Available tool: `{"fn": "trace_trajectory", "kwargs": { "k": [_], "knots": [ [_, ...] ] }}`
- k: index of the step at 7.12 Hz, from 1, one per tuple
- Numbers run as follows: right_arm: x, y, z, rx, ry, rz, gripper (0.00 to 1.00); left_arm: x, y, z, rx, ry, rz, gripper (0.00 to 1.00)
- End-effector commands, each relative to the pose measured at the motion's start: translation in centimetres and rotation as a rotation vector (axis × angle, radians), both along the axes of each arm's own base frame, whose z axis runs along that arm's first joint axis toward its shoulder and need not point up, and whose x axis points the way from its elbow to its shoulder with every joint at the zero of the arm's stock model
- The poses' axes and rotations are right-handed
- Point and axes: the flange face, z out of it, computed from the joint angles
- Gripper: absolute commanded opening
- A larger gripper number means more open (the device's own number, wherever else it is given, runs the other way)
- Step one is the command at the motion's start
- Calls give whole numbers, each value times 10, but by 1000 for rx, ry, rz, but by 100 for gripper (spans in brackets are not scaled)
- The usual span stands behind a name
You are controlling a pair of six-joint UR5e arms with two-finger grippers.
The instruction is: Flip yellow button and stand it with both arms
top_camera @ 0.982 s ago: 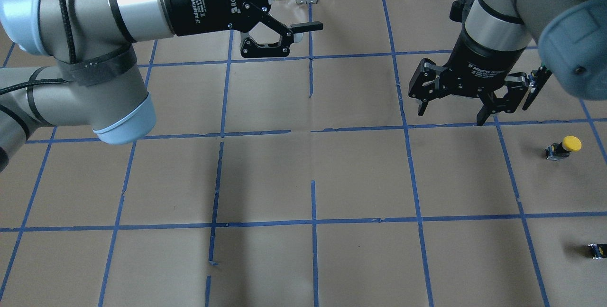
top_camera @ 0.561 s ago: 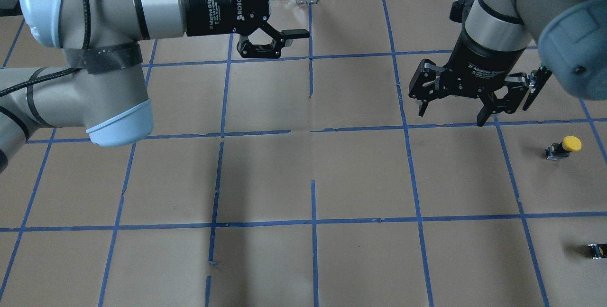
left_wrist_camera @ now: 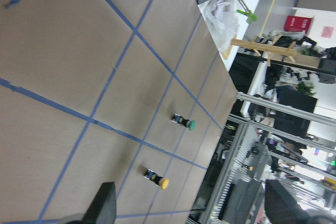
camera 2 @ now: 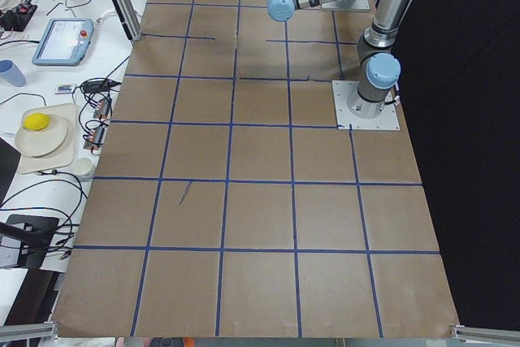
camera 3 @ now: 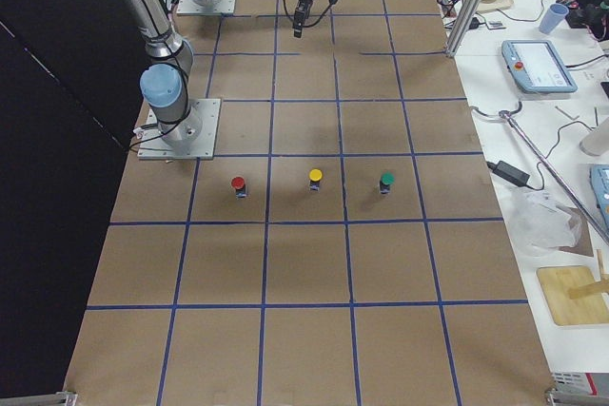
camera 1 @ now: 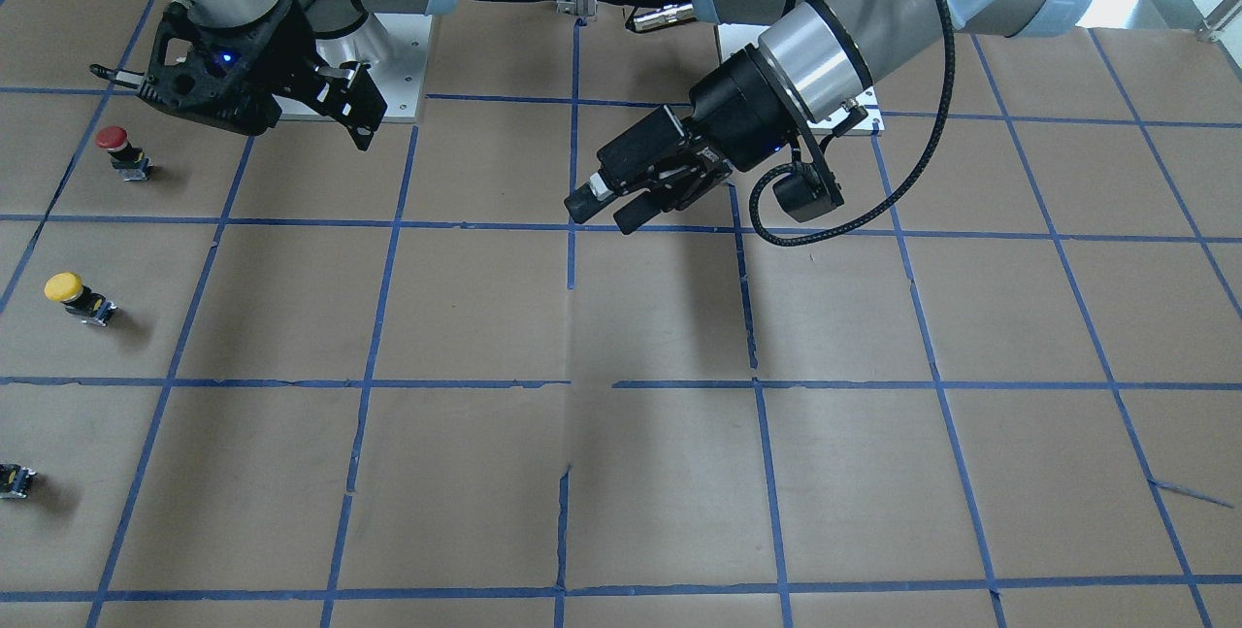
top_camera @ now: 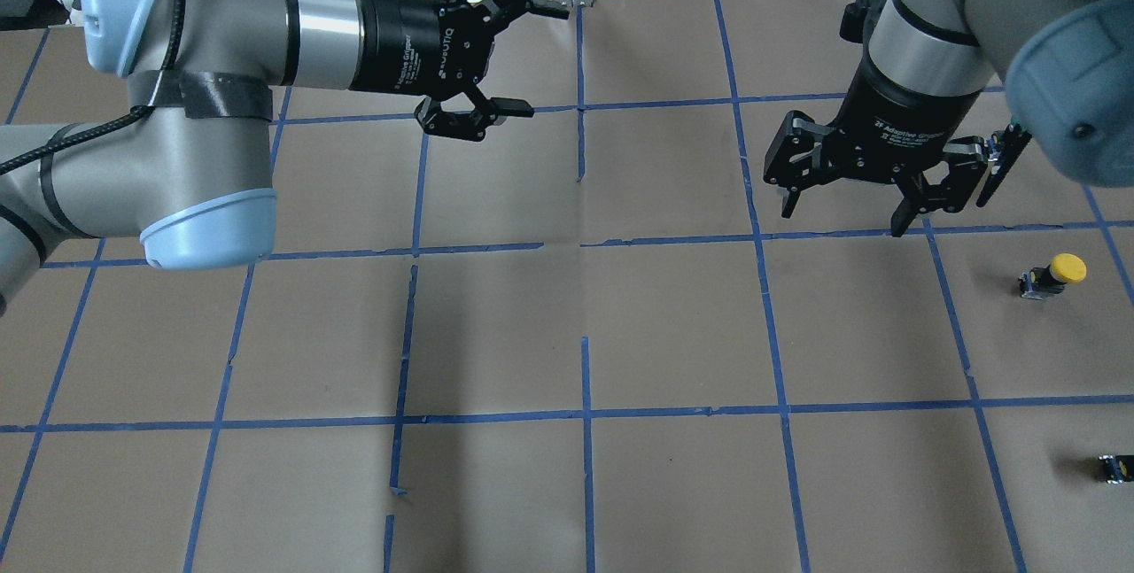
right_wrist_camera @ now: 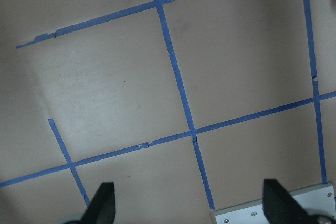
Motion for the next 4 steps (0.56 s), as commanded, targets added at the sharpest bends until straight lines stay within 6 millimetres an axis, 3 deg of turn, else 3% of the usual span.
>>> {"fn": "trace_trajectory", "kwargs": {
  "k": [1, 2, 4],
  "knots": [
    [0, 0, 0, 0, 0, 0, 100, 20, 18, -17, 135, -259, -127, 99],
    [0, 0, 0, -1, 0, 0, 100, 28, 24, -8, 180, -317, -132, 99],
    [1, 2, 2, -1, -8, -1, 100, 51, 64, 20, 291, -456, -223, 99]
  ]
}}
